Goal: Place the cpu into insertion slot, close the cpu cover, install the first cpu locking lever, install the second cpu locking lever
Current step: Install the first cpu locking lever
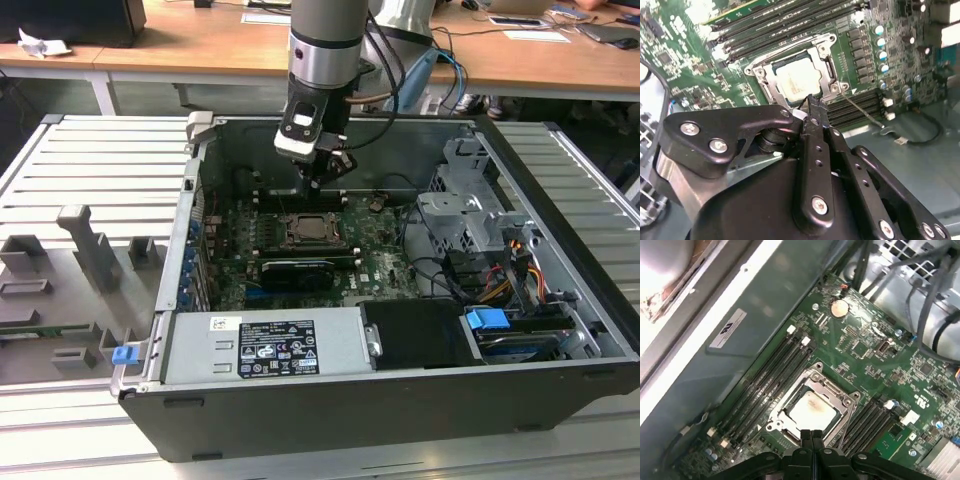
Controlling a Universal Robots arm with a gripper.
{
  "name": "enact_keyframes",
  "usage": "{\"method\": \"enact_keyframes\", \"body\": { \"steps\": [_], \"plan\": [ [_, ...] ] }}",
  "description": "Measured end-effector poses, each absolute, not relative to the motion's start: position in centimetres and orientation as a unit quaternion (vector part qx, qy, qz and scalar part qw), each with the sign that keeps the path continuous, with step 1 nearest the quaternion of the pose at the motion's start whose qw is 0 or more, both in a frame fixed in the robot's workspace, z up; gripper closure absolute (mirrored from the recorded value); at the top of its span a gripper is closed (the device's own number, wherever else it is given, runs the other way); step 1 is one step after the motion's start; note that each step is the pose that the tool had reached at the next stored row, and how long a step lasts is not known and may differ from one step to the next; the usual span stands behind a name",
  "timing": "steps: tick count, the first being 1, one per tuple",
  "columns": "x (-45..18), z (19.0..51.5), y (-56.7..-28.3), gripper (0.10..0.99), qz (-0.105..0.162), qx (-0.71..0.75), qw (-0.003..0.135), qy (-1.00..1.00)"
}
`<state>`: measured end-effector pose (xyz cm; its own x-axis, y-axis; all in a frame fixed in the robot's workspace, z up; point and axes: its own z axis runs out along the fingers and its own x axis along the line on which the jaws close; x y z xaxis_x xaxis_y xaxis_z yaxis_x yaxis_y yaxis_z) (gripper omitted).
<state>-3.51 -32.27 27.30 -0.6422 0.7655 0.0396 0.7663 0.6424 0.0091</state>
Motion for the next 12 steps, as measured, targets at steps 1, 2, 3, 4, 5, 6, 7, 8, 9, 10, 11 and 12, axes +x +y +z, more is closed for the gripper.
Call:
{"method": "enact_keyframes", "body": {
  "steps": [1, 2, 3, 4, 5, 6, 7, 8, 9, 10, 11, 12],
  "plan": [
    [-3.51, 27.3, -32.27, 0.98, -0.012, -0.404, 0.016, -0.915],
    [-3.51, 27.29, -32.27, 0.98, -0.012, -0.394, 0.016, -0.919],
    [-3.51, 27.29, -32.27, 0.98, -0.012, -0.383, 0.017, -0.923],
    [-3.51, 27.29, -32.27, 0.98, -0.012, -0.372, 0.017, -0.928],
    [-3.51, 27.29, -32.27, 0.98, -0.011, -0.364, 0.017, -0.931],
    [-3.51, 27.29, -32.27, 0.98, -0.011, -0.355, 0.017, -0.934],
    [-3.51, 27.29, -32.27, 0.98, -0.011, -0.344, 0.017, -0.939],
    [-3.51, 27.29, -32.27, 0.98, -0.011, -0.336, 0.017, -0.942],
    [-3.51, 27.28, -32.27, 0.98, -0.011, -0.325, 0.017, -0.945],
    [-3.51, 27.28, -32.27, 0.98, -0.01, -0.306, 0.017, -0.952],
    [-3.51, 27.28, -32.27, 0.98, -0.01, -0.296, 0.018, -0.955],
    [-3.51, 27.28, -32.27, 0.98, -0.01, -0.289, 0.018, -0.957]
  ]
}}
